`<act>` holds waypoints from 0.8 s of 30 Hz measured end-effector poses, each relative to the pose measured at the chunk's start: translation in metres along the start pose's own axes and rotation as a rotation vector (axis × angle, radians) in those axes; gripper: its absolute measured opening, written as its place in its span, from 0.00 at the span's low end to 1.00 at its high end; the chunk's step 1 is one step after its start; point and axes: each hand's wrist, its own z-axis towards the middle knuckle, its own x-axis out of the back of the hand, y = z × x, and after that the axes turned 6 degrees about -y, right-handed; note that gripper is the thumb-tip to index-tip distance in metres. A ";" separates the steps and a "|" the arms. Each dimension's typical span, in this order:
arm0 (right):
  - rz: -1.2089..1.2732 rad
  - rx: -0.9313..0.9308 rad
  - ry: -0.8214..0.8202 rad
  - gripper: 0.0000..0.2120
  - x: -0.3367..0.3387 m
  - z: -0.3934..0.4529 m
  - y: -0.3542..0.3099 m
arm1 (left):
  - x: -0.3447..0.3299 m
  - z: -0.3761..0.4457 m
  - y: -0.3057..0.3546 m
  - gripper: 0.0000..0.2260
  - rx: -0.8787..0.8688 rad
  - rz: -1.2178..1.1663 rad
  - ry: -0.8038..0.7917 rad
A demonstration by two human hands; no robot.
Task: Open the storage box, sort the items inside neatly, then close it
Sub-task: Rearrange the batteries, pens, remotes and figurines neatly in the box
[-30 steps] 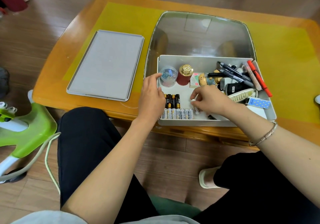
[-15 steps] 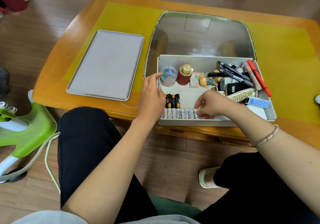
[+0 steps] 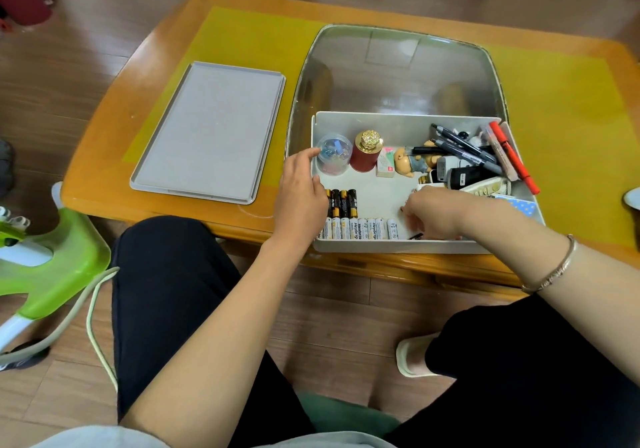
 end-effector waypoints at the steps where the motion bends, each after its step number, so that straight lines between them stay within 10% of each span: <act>1: -0.060 -0.002 -0.001 0.06 -0.001 0.000 -0.001 | 0.000 0.000 0.000 0.18 -0.002 -0.001 0.000; 24: -0.019 -0.101 0.201 0.17 -0.005 0.005 -0.020 | 0.000 0.000 0.000 0.18 -0.003 -0.013 -0.006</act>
